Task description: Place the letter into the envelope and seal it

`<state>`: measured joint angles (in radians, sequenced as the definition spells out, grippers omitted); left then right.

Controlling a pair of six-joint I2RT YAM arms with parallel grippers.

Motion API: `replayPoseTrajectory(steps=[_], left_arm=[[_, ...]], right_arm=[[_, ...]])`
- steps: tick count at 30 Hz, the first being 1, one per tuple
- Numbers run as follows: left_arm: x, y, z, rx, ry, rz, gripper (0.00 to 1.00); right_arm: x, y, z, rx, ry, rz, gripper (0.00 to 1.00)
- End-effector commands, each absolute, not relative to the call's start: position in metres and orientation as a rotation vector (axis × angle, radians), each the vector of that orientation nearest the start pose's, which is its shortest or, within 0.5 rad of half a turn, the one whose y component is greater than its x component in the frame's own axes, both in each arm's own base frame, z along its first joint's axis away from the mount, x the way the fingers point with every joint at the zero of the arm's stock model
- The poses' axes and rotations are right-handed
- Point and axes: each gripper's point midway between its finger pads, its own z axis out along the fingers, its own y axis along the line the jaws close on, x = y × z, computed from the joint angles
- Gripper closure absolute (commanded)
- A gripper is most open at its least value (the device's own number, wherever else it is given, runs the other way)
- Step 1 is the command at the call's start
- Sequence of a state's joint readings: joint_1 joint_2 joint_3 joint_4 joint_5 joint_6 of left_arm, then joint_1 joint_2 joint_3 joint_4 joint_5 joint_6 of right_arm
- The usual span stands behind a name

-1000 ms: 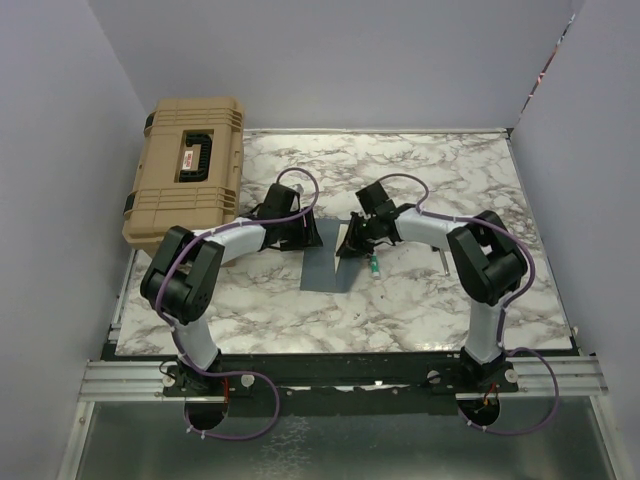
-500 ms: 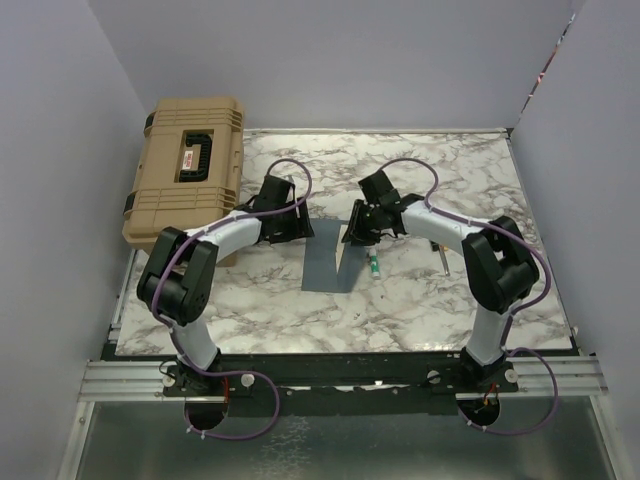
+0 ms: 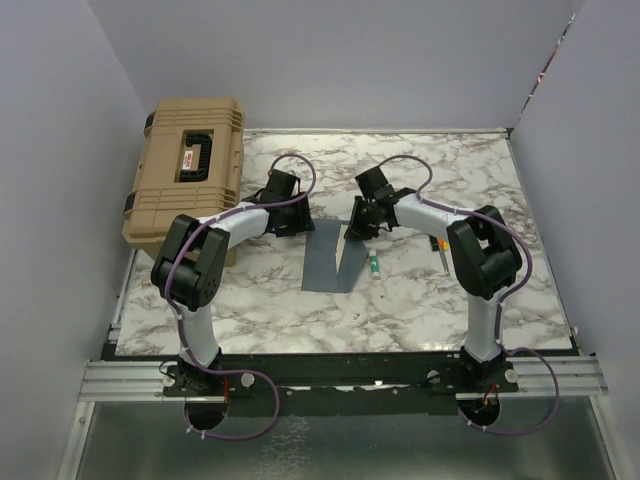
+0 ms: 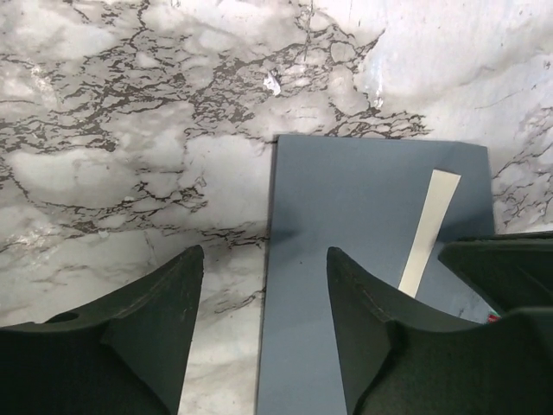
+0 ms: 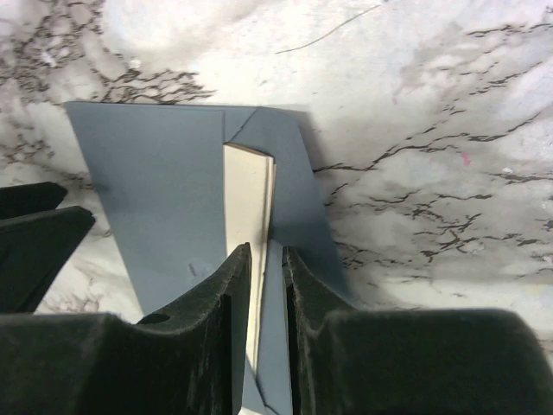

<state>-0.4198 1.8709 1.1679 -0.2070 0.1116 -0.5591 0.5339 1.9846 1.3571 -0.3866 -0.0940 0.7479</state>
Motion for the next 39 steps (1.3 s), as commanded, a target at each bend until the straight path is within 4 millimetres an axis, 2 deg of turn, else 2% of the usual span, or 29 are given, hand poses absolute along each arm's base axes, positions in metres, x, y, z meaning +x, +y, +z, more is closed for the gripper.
replayPoseTrajectory(steps=[1, 4, 13, 17, 23, 32, 39], left_arm=[[0.385, -0.217, 0.017, -0.149, 2.621, -0.516, 0.42], [0.382, -0.221, 0.015, -0.144, 2.635, -0.546, 0.46], [0.372, -0.233, 0.005, -0.107, 2.689, -0.643, 0.57], [0.372, -0.236, 0.004, -0.097, 2.694, -0.661, 0.58], [0.375, -0.237, 0.004, -0.091, 2.689, -0.663, 0.58], [0.378, -0.237, 0.009, -0.09, 2.671, -0.657, 0.57], [0.376, -0.243, 0.01, -0.091, 2.669, -0.716, 0.56]], right_arm=[[0.381, 0.271, 0.025, 0.24, 2.708, 0.535, 0.73], [0.381, 0.276, 0.023, 0.236, 2.703, 0.587, 0.71], [0.383, 0.296, 0.017, 0.214, 2.692, 0.753, 0.76], [0.386, 0.304, 0.019, 0.196, 2.664, 0.825, 0.73], [0.388, 0.309, 0.022, 0.198, 2.628, 0.903, 0.6], [0.389, 0.306, 0.029, 0.191, 2.607, 0.904, 0.54], [0.377, 0.312, 0.005, 0.252, 2.687, 0.98, 0.53]])
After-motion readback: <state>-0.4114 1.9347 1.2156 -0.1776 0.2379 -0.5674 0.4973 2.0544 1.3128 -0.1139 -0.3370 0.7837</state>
